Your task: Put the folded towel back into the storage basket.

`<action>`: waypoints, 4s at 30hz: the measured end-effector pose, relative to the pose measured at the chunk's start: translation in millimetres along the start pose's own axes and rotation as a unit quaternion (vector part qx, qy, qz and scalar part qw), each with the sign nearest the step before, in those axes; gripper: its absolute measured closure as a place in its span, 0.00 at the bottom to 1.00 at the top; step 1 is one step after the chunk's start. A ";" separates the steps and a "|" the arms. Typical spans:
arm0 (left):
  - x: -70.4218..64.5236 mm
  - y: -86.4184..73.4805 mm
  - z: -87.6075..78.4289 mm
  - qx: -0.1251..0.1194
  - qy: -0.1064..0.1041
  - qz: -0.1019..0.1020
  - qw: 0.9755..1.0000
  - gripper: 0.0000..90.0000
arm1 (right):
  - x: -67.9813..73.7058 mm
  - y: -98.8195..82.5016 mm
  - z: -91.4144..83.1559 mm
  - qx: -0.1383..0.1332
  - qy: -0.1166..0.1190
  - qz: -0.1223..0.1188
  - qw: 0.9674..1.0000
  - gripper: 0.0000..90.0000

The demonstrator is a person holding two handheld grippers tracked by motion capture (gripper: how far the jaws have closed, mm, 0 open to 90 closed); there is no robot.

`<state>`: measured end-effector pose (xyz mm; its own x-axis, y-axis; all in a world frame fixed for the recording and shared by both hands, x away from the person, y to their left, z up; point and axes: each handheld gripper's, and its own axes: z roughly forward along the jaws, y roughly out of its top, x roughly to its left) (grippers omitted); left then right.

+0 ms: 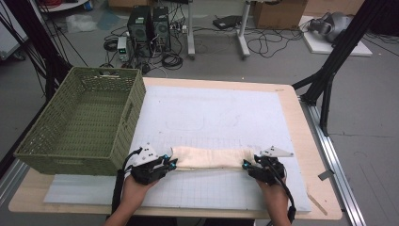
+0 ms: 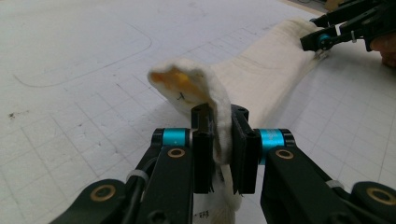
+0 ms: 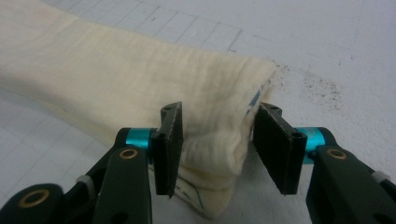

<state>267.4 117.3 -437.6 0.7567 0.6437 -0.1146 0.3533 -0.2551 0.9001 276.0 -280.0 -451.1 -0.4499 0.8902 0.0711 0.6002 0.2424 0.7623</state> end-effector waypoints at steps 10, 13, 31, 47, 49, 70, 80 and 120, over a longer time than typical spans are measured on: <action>0.0 0.8 -0.8 -0.006 -0.001 -0.002 1.000 0.89 | -0.6 -1.5 -1.3 -0.001 0.012 0.031 0.999 0.73; 0.2 0.9 -0.9 -0.007 0.000 -0.003 1.000 0.89 | -0.3 -2.0 -1.3 -0.002 0.031 0.037 0.999 0.85; -3.2 9.8 -9.7 -0.032 -0.010 -0.003 0.999 0.89 | -7.5 2.2 -9.7 -0.043 0.047 0.003 0.998 0.90; -3.9 38.4 -42.5 -0.104 0.001 0.014 0.994 0.90 | -3.2 49.4 -21.8 -0.147 0.038 -0.044 0.987 0.91; -3.4 40.3 -45.2 -0.109 0.004 0.015 0.994 0.90 | -2.4 58.3 -18.5 -0.149 0.037 -0.051 0.987 0.91; 2.9 58.6 -87.7 -0.154 0.058 0.026 0.986 0.90 | 25.7 172.0 -2.6 -0.170 0.044 -0.127 0.976 0.91; 16.1 61.7 -115.1 -0.180 0.085 0.009 0.980 0.90 | 55.8 228.2 17.7 -0.183 0.067 -0.157 0.968 0.91; 50.0 42.2 -180.2 -0.197 0.197 -0.009 0.960 0.91 | 192.8 357.8 116.7 -0.177 0.123 -0.223 0.951 0.91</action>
<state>221.1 268.7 -329.6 0.4586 0.8881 -0.0330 0.0691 0.0014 0.9976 481.2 23.4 -239.7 -0.7743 0.6019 -0.1954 0.0724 0.3909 0.9176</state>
